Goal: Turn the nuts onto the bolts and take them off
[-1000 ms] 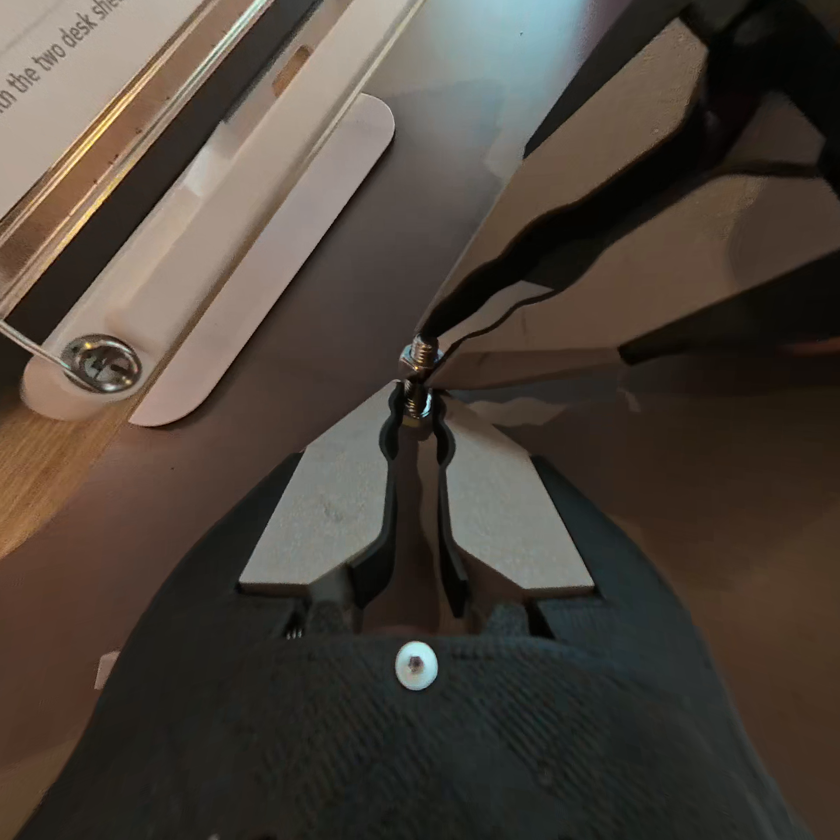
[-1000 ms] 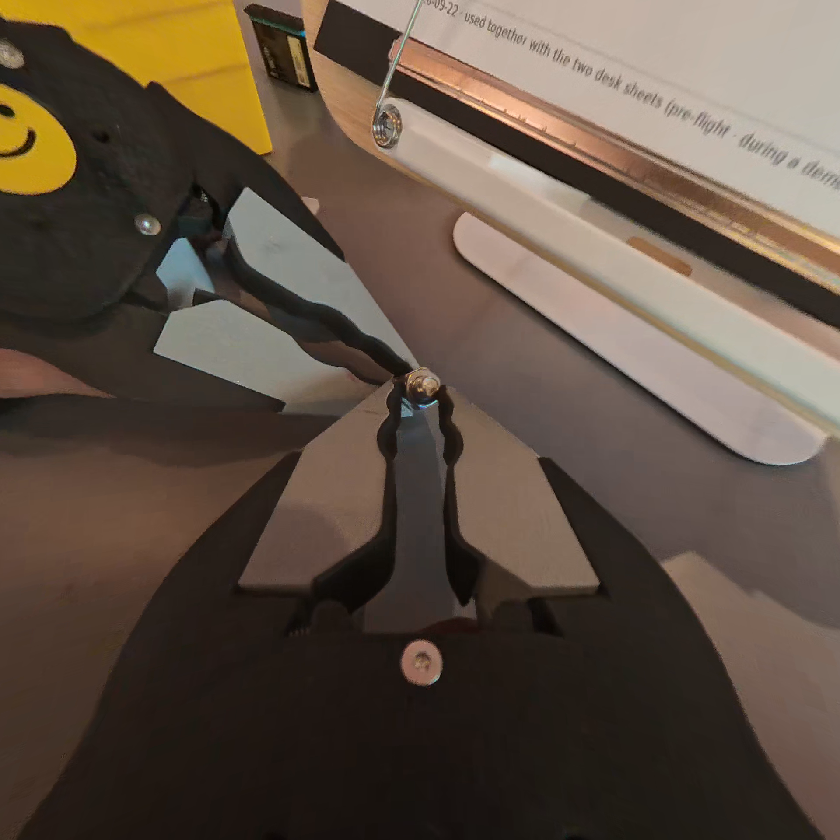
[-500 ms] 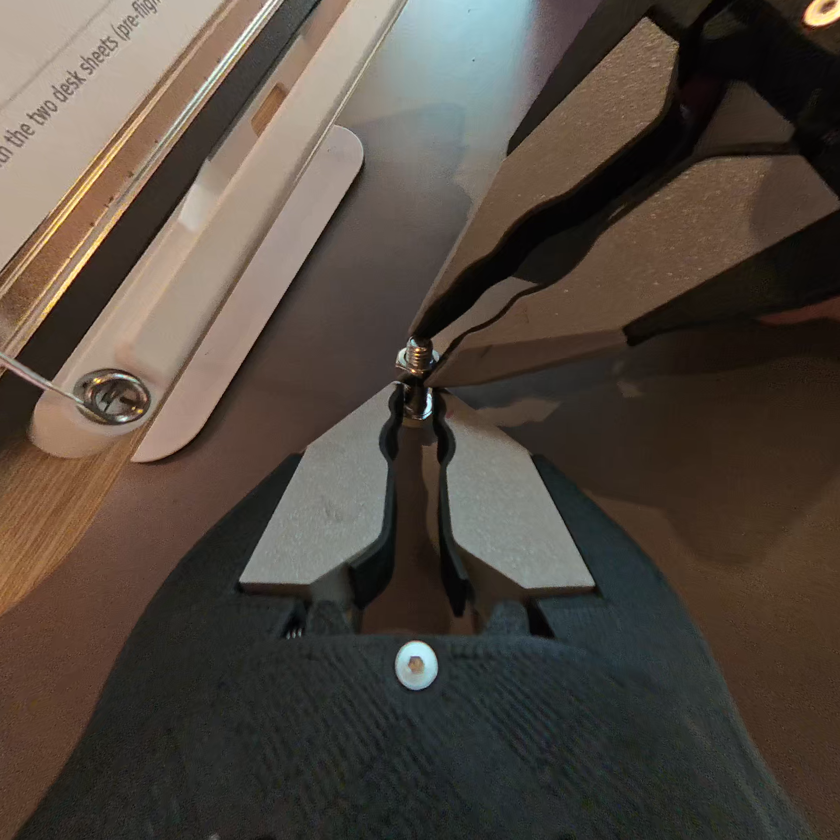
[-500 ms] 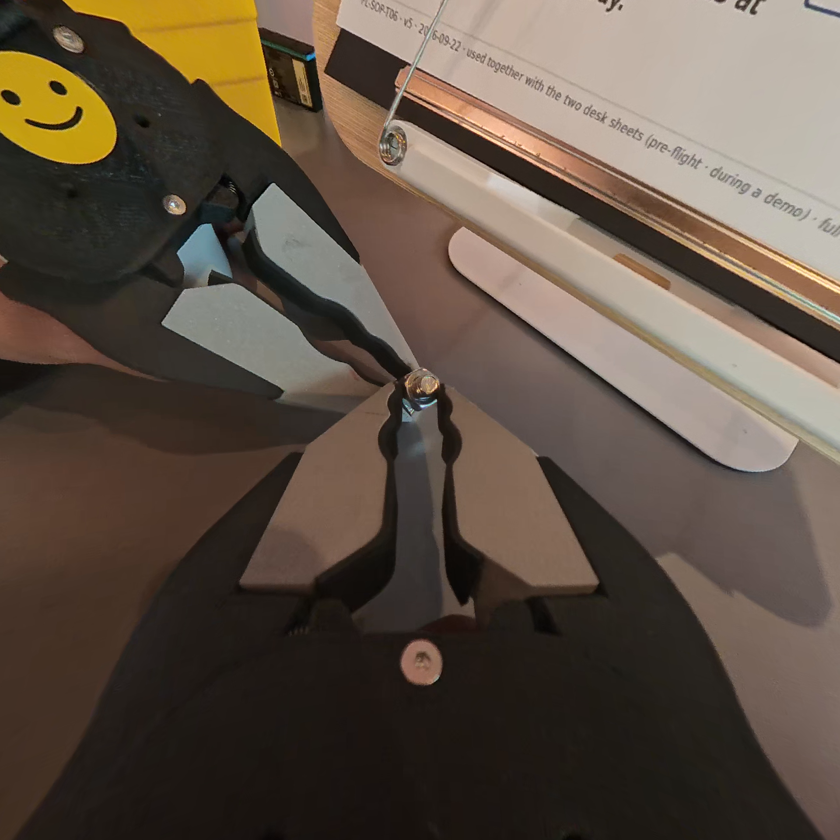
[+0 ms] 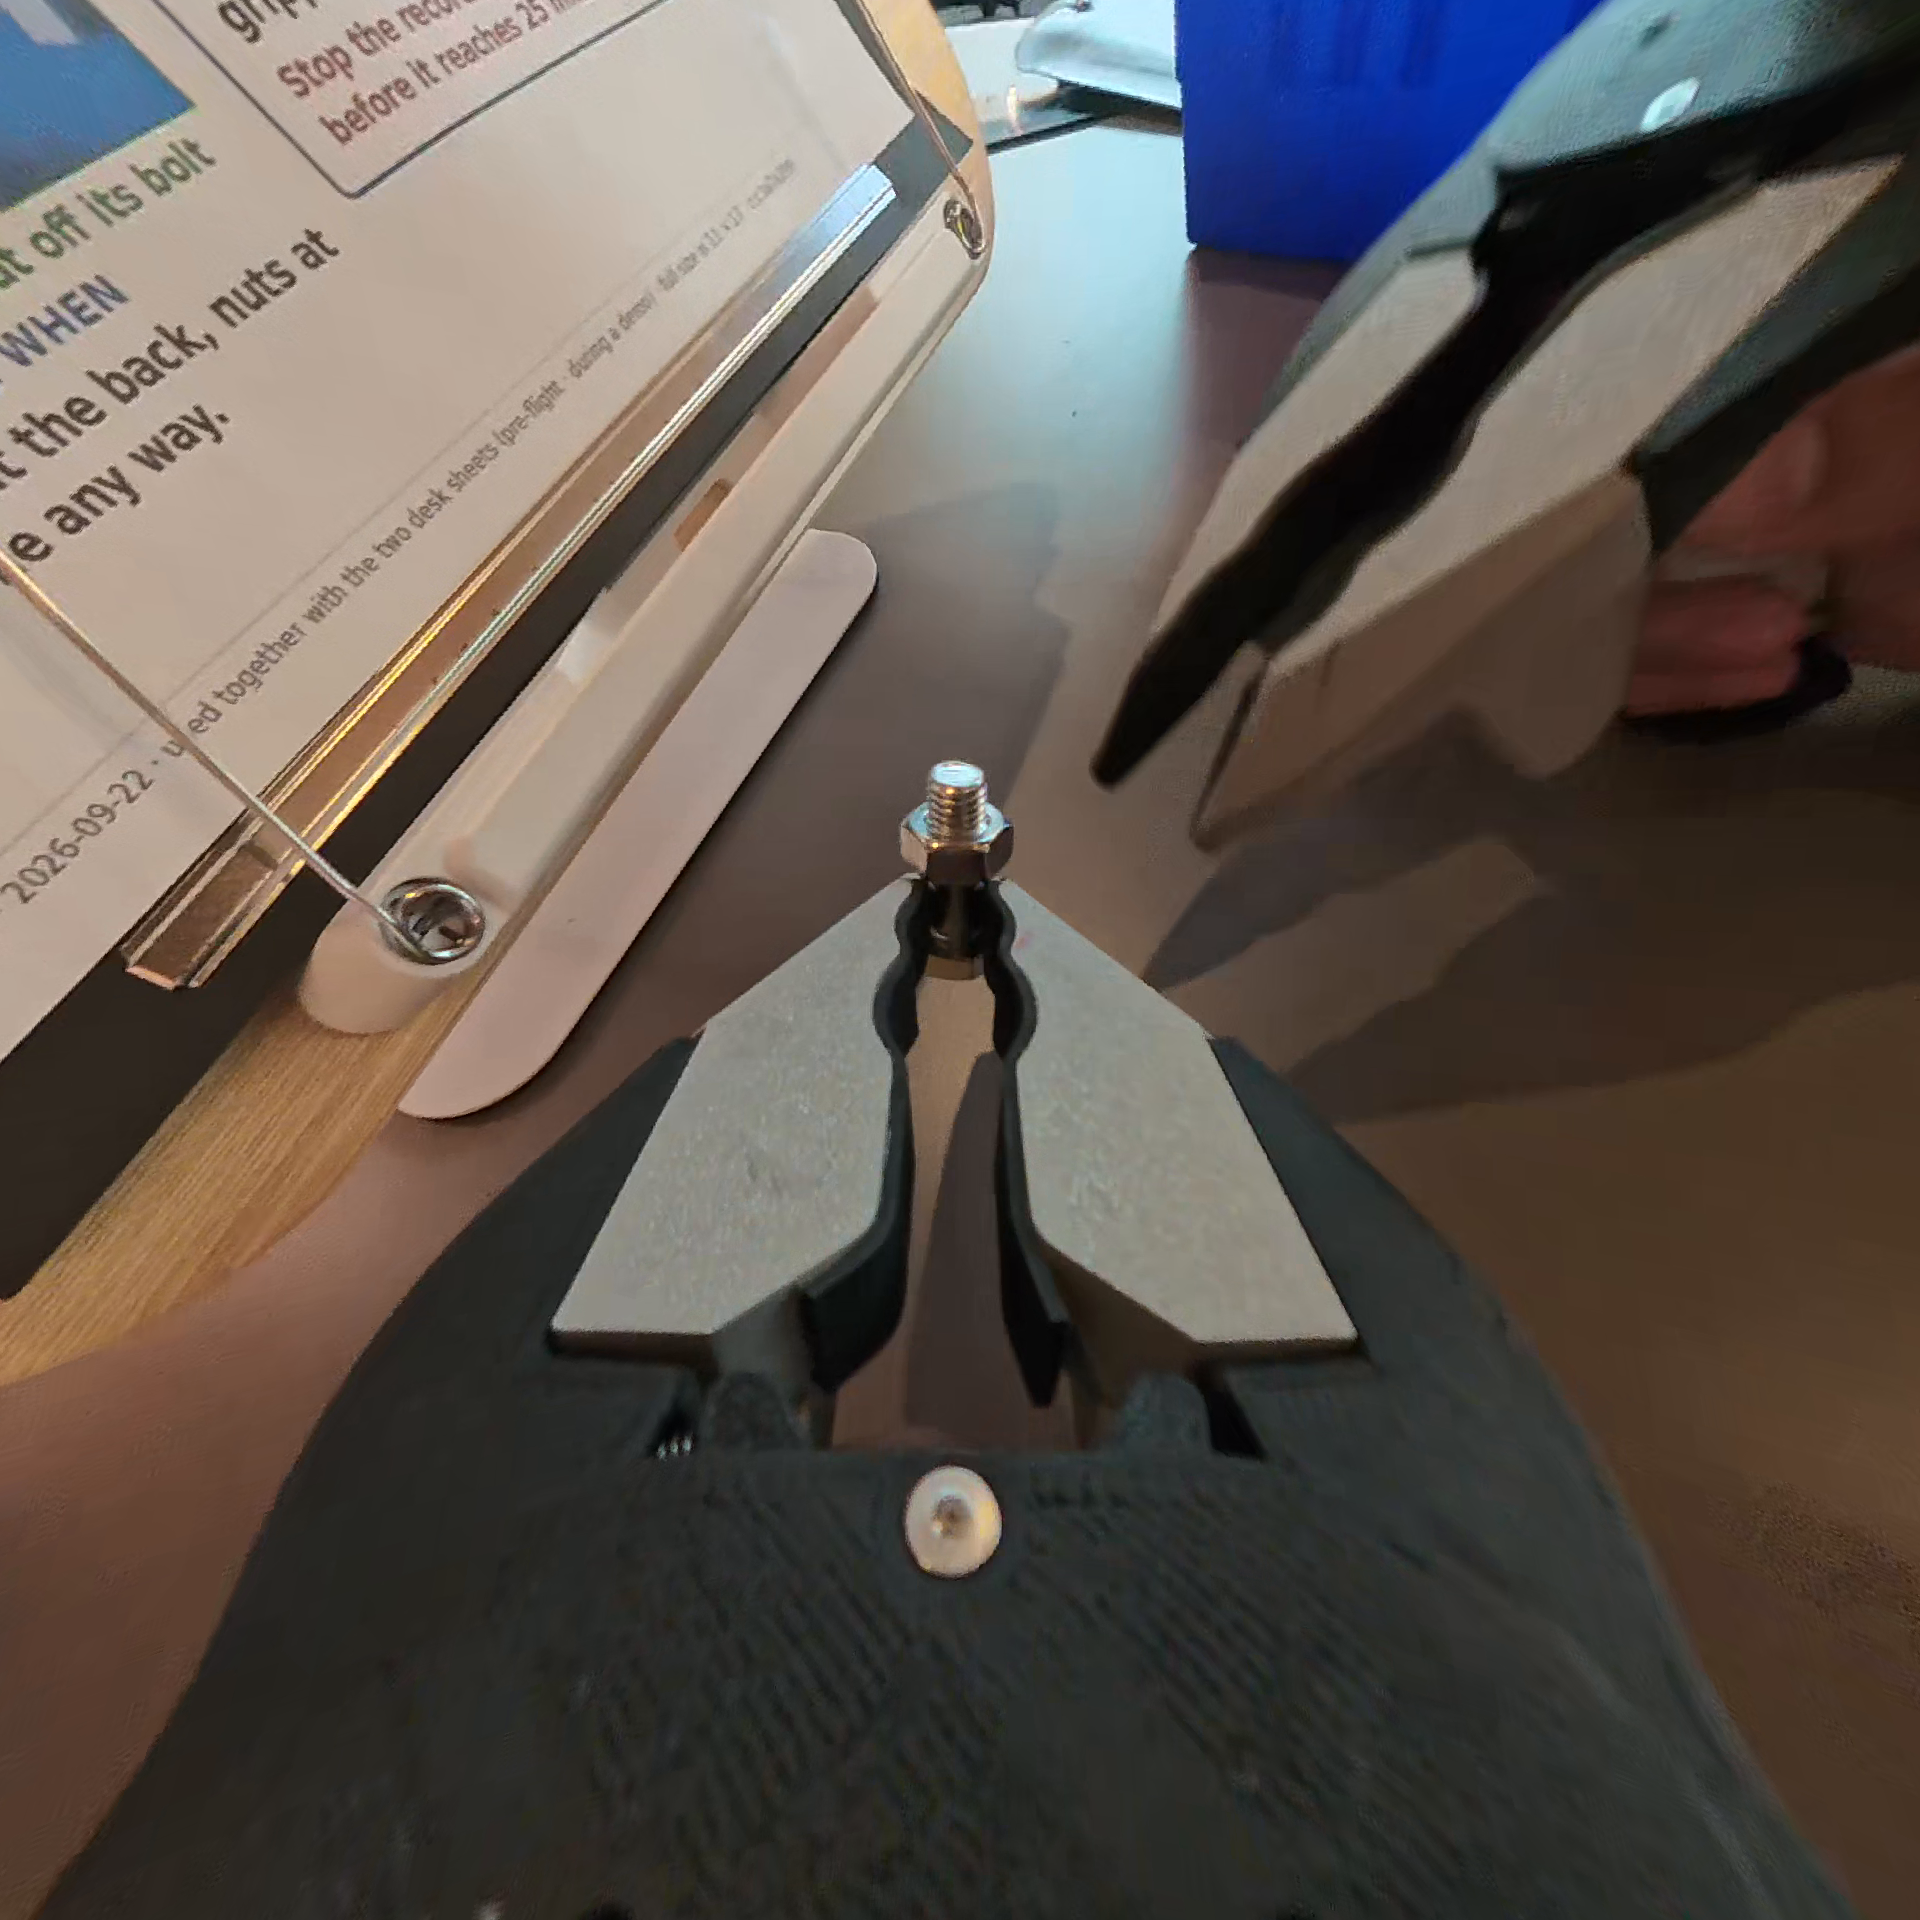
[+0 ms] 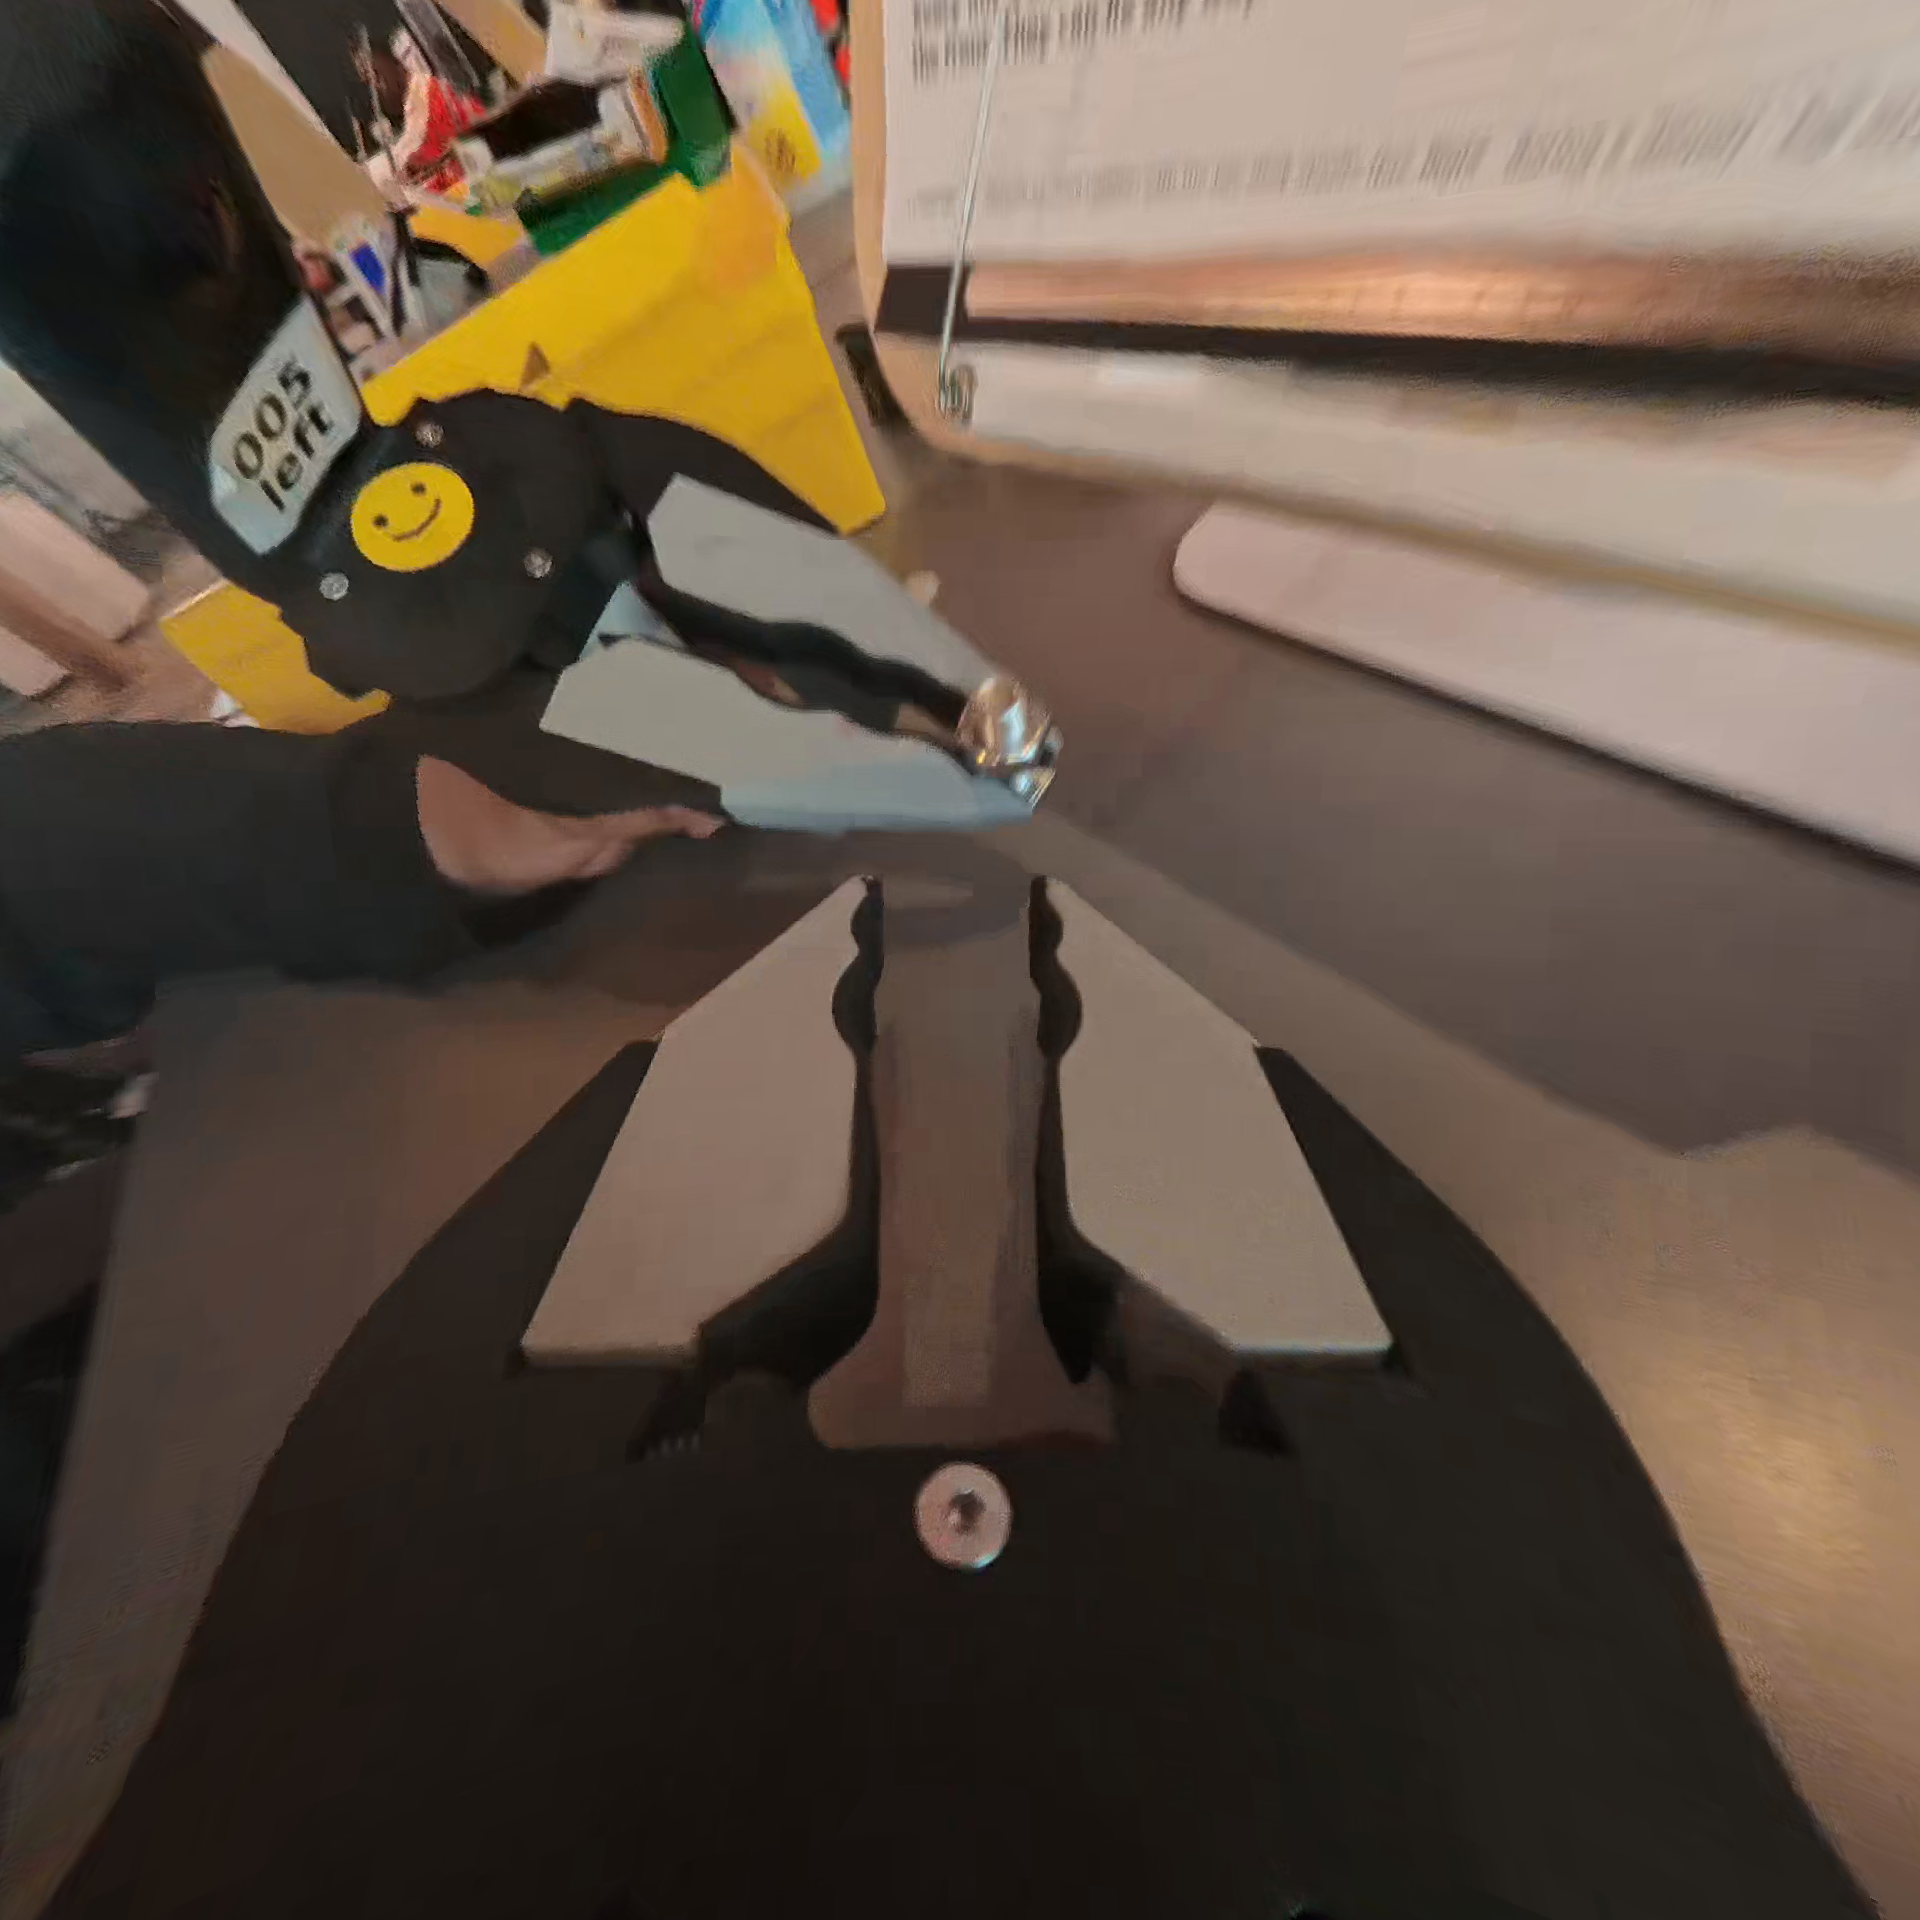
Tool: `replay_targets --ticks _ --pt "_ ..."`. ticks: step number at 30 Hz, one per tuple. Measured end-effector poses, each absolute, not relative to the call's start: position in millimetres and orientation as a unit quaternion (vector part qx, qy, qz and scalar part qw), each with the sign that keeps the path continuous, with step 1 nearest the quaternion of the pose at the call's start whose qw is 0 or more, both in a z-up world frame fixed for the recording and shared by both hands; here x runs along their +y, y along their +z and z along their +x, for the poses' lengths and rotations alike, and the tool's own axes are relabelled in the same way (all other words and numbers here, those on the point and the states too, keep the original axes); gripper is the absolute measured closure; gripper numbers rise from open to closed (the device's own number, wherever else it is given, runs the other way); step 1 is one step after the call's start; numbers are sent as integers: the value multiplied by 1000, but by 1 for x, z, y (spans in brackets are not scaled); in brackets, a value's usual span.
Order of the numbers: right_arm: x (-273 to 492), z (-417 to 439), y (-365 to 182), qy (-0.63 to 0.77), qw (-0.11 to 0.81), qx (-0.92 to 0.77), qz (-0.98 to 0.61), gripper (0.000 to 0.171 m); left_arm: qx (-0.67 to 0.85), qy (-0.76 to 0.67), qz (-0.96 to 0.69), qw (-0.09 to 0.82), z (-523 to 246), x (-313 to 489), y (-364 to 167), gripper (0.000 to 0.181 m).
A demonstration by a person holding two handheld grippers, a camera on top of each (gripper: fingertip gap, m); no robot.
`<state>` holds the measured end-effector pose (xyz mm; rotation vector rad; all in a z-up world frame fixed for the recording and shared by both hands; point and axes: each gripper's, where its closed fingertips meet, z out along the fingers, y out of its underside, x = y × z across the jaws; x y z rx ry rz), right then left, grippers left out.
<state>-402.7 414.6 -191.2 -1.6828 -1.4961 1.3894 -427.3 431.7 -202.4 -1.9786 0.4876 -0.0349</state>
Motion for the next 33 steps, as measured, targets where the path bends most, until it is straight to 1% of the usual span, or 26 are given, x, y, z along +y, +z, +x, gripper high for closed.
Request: replay_targets --ticks 2,3,5,6,8,11,13,14,15,16,19,20,24,26,30,32,33 --pt "419 -400 -183 498 285 -567 -590 151 211 -11 -826 523 -423 429 -203 174" --pt "420 -400 -182 491 301 -579 -577 148 217 -19 -822 527 -419 428 -201 174" --pt "412 -402 -179 488 323 -603 -542 135 220 -33 -818 530 -410 424 -200 174" --pt "405 -403 -178 489 324 -618 -524 136 224 -38 -819 528 -406 423 -200 174" --pt "405 -406 -182 462 343 -628 -524 134 230 -31 -815 531 -403 421 -200 174" --pt "400 -404 -177 466 350 -635 -507 139 233 -44 -812 533 -401 418 -198 174" --pt "400 -401 -180 467 334 -642 -508 148 214 -44 -814 539 -409 419 -196 174" --pt "389 -395 -184 482 295 -661 -493 171 201 -49 -811 548 -414 420 -193 174" --pt "386 -392 -187 488 273 -669 -491 171 191 -62 -809 552 -418 420 -190 174" --pt "392 -394 -190 477 282 -663 -503 171 188 -82 -811 548 -418 418 -191 174" --pt "412 -401 -178 471 340 -630 -515 141 197 -118 -807 545 -414 414 -190 174" --pt "413 -402 -176 480 339 -623 -516 134 201 -120 -805 545 -412 413 -189 174" --pt "405 -404 -175 521 298 -613 -514 137 241 -130 -791 547 -396 409 -188 174" --pt "398 -403 -171 537 287 -616 -500 155 257 -131 -788 544 -388 407 -189 174" --pt "398 -400 -170 533 283 -613 -510 156 256 -126 -787 547 -386 409 -189 174" --pt "403 -400 -172 503 300 -612 -532 156 247 -126 -789 548 -387 412 -188 172" --pt "409 -400 -171 483 323 -607 -542 156 244 -127 -785 556 -387 412 -186 168"
